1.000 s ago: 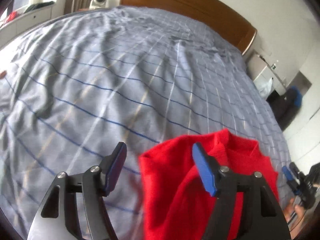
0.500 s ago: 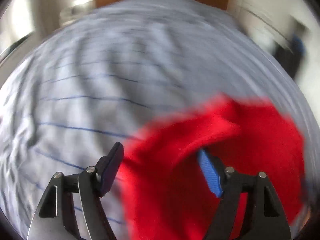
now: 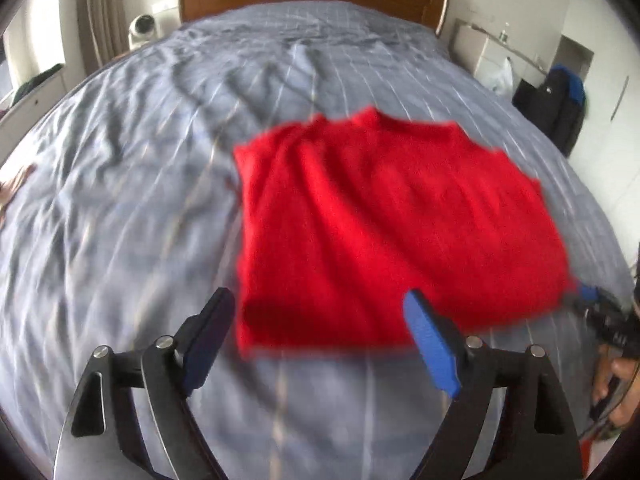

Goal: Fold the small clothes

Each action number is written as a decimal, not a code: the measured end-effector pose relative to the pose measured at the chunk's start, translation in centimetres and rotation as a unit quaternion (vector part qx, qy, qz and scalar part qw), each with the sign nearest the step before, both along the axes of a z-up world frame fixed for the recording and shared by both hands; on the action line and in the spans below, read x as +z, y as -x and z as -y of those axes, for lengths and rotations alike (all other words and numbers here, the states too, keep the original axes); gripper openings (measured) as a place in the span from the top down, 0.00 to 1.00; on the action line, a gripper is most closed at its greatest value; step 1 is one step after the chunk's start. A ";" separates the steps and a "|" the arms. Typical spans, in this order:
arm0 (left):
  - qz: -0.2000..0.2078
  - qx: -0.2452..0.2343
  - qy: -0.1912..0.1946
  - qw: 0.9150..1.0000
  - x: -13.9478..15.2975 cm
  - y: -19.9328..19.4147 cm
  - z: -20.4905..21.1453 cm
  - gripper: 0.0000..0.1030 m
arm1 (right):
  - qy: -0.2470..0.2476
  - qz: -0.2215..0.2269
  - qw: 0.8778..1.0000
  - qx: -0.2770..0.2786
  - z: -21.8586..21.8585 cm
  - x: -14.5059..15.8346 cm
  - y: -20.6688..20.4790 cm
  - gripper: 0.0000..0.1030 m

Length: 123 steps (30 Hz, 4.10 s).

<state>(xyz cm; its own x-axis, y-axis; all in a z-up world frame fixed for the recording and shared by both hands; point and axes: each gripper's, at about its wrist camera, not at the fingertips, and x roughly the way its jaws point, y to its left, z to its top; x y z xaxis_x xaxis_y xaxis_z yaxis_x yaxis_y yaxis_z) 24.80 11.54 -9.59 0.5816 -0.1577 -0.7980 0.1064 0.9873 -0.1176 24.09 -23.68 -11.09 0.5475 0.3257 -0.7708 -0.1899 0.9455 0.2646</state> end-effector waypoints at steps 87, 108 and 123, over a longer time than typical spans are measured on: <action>0.071 0.203 0.035 0.976 -2.1 6.7 -12.3 0.01 | -0.270 -0.103 0.948 0.133 -23.7 4.2 -13.8 0.40; 0.069 0.178 -0.003 0.982 -3.1 6.4 -10.0 0.01 | 0.045 0.094 0.969 0.225 -23.1 3.9 -0.6 0.41; 0.073 0.177 -0.045 0.980 -4.7 5.7 -7.7 0.01 | 0.027 0.141 0.989 0.043 -7.9 2.6 2.9 0.19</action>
<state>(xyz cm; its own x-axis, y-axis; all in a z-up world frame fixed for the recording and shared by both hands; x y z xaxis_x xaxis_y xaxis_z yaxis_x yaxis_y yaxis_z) 19.12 19.20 -14.30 0.6961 0.1422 -0.7037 -0.2360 0.9710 -0.0372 21.23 -15.73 -8.50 0.7146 0.3438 -0.6092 -0.3299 0.9336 0.1399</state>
